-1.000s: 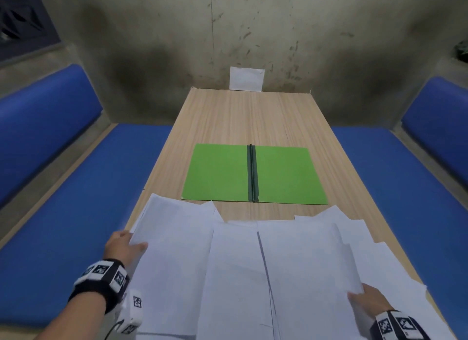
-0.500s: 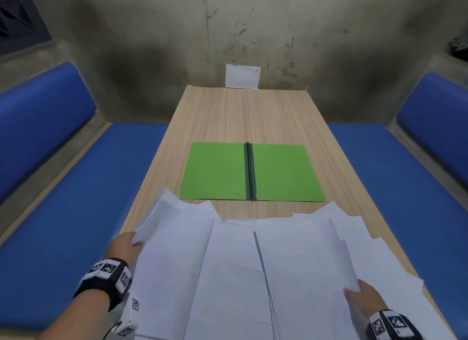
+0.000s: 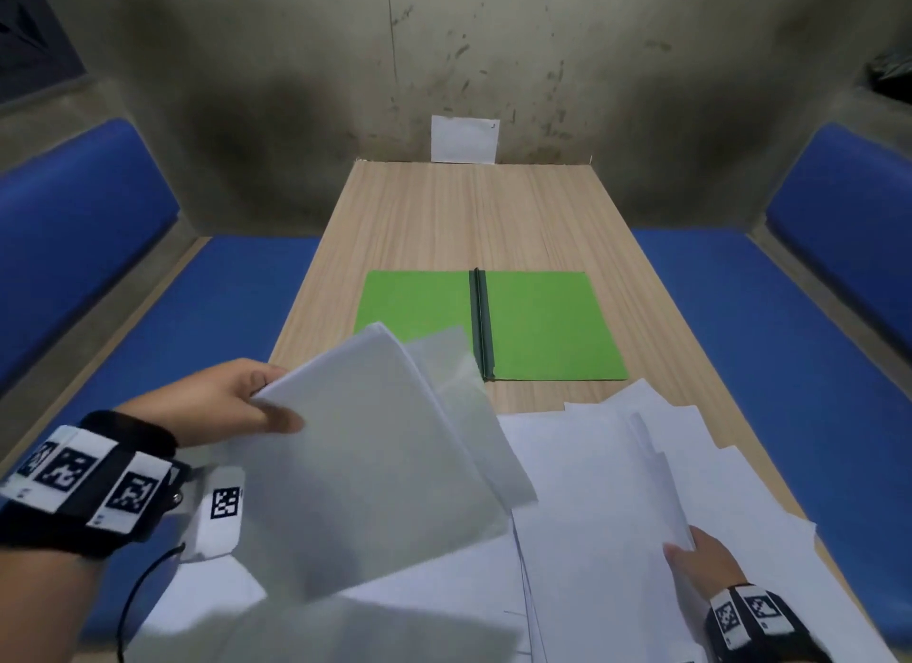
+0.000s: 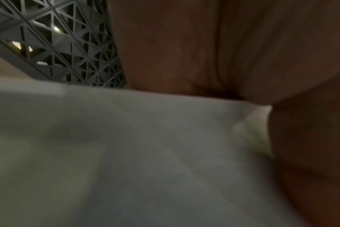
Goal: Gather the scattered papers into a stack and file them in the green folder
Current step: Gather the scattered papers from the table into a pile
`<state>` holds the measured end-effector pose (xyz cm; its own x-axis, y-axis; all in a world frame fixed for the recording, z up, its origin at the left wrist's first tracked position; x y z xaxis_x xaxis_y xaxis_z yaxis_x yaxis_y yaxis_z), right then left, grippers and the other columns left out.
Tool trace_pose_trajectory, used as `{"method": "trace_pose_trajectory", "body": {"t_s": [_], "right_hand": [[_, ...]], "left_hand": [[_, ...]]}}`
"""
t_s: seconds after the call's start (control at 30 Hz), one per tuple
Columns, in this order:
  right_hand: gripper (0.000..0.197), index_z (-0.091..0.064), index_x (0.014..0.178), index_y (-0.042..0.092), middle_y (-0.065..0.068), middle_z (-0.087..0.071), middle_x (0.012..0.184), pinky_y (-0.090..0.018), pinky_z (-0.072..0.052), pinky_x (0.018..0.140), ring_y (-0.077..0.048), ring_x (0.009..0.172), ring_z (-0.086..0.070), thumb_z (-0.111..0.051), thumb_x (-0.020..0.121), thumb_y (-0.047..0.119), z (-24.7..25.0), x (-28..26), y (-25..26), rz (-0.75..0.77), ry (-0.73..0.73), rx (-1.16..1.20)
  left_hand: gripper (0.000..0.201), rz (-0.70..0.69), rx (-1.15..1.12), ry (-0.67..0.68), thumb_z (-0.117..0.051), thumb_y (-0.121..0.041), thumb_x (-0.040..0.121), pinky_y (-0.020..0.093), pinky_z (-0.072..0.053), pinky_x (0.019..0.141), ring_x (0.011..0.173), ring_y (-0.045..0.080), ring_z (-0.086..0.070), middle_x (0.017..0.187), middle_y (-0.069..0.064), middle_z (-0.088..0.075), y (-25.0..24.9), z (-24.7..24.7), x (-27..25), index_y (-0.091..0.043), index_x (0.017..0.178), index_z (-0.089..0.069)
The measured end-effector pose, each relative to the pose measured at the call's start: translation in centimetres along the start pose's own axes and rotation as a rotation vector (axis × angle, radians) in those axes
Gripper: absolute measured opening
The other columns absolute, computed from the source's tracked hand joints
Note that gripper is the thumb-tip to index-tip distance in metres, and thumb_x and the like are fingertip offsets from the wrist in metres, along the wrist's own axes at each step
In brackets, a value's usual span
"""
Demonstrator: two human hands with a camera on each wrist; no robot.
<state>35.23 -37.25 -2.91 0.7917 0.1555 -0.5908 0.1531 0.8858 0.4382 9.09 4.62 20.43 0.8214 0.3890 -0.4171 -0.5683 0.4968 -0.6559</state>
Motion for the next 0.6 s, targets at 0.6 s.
{"method": "trace_pose_trajectory", "body": {"t_s": [0.6], "right_hand": [[0.038, -0.049, 0.128, 0.002, -0.019, -0.055, 0.128, -0.035, -0.039, 0.094, -0.032, 0.113, -0.053, -0.046, 0.091, 0.012, 0.6, -1.2, 1.0, -0.015, 0.045, 0.008]], "left_hand": [[0.028, -0.006, 0.872, 0.374, -0.055, -0.006, 0.079, 0.035, -0.046, 0.089, 0.110, 0.031, -0.053, 0.127, 0.014, -0.042, 3.7, -16.0, 11.1, -0.001, 0.106, -0.055]]}}
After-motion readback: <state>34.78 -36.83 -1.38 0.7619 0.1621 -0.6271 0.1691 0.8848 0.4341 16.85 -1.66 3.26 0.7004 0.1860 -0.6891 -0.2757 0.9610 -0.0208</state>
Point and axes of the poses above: each hand's wrist, its own x-axis towards the middle knuckle, its own z-axis out of the back of the hand, y = z × x, the point moved 2 cm from there along x, towards the middle knuckle
